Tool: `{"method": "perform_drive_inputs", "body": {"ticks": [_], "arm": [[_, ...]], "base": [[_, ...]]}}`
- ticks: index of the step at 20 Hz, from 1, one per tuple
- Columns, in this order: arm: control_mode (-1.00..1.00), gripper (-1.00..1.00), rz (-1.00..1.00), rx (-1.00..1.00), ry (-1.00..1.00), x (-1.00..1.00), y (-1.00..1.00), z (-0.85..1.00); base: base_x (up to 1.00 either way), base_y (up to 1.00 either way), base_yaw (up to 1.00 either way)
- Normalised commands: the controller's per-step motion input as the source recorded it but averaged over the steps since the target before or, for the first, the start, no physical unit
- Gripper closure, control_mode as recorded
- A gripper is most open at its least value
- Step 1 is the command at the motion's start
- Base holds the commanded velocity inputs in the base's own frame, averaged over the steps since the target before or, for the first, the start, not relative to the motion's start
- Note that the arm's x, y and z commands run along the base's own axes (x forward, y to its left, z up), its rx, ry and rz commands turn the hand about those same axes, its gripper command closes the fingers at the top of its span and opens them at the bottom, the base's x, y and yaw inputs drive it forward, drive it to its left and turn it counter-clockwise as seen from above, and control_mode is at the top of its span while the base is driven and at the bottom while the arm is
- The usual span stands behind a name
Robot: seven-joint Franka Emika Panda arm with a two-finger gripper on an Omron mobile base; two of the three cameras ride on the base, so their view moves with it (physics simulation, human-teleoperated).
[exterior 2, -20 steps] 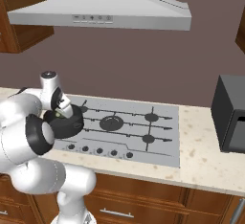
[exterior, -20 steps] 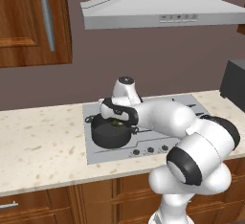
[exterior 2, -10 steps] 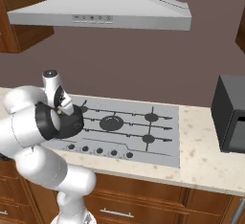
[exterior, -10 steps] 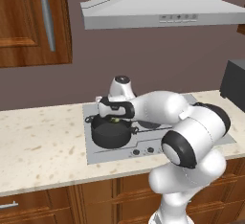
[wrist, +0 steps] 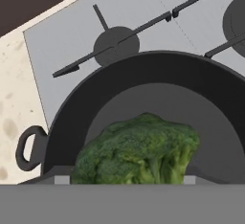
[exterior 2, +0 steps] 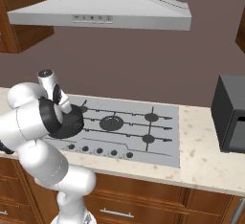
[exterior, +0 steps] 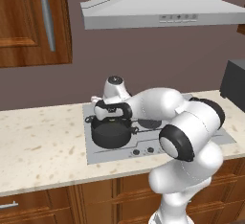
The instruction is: Turn on the burner for the pot on the stove. Wait thirty seconds for the pot to heat up. Then add the broccoli to the pot.
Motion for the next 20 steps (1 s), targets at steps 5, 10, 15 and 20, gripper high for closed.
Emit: {"method": "perform_drive_inputs", "body": {"ticks": [5, 10, 15, 20], "arm": [[-1.00, -1.00, 0.00, 0.00, -0.03, 0.00, 0.00, 0.00], [-1.00, -1.00, 0.00, -0.01, -0.11, -0.05, 0.00, -0.04], [-1.00, -1.00, 0.09, 0.00, -0.27, -0.84, 0.00, 0.24], [-1.00, -1.00, 0.09, 0.00, -0.33, -1.00, -0.03, 0.43]], "base": [[0.00, 0.00, 0.00], [0.00, 0.00, 0.00], [0.00, 0.00, 0.00], [0.00, 0.00, 0.00]]}}
